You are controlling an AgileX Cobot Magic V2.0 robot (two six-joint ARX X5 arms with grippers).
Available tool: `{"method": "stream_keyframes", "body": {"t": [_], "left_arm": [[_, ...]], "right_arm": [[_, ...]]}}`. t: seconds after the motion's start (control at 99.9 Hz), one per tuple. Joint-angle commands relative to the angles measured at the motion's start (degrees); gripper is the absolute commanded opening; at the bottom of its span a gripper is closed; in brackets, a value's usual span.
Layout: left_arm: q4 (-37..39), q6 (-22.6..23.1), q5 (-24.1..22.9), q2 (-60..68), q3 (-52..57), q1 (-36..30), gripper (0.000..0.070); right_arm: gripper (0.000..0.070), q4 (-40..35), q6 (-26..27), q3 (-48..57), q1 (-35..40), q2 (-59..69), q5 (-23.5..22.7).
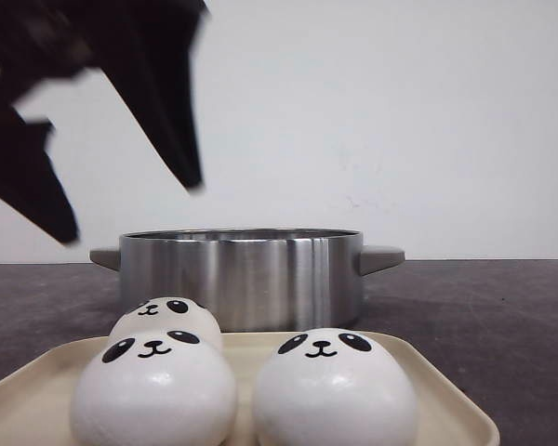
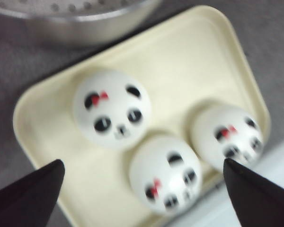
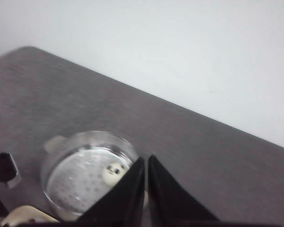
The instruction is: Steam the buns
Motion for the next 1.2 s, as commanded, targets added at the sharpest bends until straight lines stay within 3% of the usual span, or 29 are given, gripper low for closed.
{"method": "stream_keyframes", "body": {"t": [0.0,0.25,0.34,0.591,0.851,1.021,1.091,1.191], "left_arm": [[2.5,-1.7,-0.5,2.8,1.0,-0.6,0.0700],[6.6,-4.9,-3.4,10.8,1.0,-0.4,0.0700],[6.2,-5.2,-3.4,12.9,1.0,-0.4,0.0700],[6.0,-5.2,-3.6,15.8,1.0,-0.4,0.0700],[8.4,-4.2,-8.9,15.9,1.0,-0.4,0.0700],[8.7,-3.2,-9.1,16.5,1.0,-0.3,0.0700],[8.9,-3.2,-9.0,16.7,1.0,-0.3,0.0559],[9.1,-3.2,-8.7,16.8,1.0,-0.3,0.0291]], "right_arm": [[0.0005,-1.6,4.8,1.0,2.2,-0.6,2.7],[0.0005,-11.3,13.9,1.0,6.8,-2.8,8.4],[0.0006,-11.7,15.8,0.2,8.0,-3.8,9.2],[0.0005,-11.7,18.0,-2.2,9.9,-4.9,10.8],[0.0005,-11.7,18.9,-3.3,10.0,-4.7,10.8],[0.0005,-11.7,19.1,-3.9,10.1,-4.5,10.9],[0.0005,-11.7,19.2,-4.1,10.1,-4.5,11.2],[0.0005,-11.7,19.5,-4.8,10.1,-4.5,11.8]]}}
